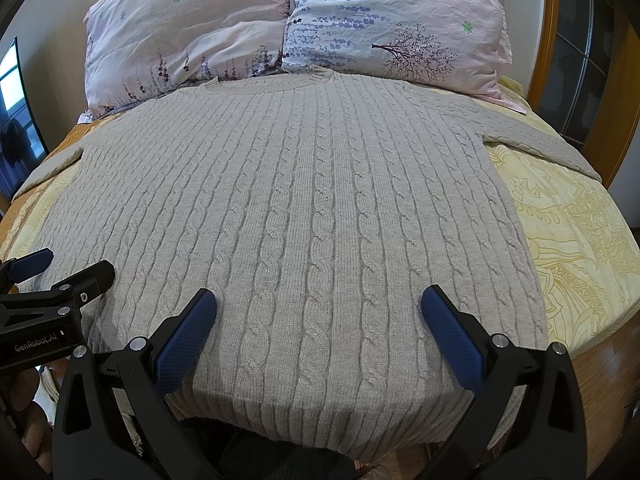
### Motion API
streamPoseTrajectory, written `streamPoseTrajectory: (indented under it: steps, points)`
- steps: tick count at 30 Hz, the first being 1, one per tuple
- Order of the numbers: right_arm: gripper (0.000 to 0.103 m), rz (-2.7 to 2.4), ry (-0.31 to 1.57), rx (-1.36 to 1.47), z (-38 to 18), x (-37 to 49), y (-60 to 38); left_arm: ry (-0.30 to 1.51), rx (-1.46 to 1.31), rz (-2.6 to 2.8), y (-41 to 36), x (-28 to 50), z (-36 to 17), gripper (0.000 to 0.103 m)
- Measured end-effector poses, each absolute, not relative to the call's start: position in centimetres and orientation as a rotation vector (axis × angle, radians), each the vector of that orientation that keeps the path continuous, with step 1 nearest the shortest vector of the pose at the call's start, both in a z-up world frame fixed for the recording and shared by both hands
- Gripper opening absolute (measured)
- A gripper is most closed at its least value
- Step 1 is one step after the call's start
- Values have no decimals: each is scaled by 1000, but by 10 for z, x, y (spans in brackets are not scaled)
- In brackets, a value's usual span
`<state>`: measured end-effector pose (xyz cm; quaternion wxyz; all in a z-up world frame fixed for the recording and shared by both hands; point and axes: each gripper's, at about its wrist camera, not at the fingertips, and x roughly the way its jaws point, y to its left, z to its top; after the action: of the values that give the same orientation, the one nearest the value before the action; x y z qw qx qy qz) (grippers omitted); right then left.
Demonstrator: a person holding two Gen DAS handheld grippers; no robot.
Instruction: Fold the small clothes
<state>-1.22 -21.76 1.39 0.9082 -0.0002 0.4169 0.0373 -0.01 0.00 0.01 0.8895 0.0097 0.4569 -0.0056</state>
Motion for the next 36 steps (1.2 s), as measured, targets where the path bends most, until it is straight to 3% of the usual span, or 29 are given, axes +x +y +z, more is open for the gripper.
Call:
streamPoseTrajectory:
  steps: [19, 36]
  points:
    - [102, 80, 867, -3, 14, -12, -217, 949, 20, -11, 0, 0, 0, 101]
    - [102, 139, 983, -42, 19, 2, -220, 972, 29, -25, -1, 4, 1, 101]
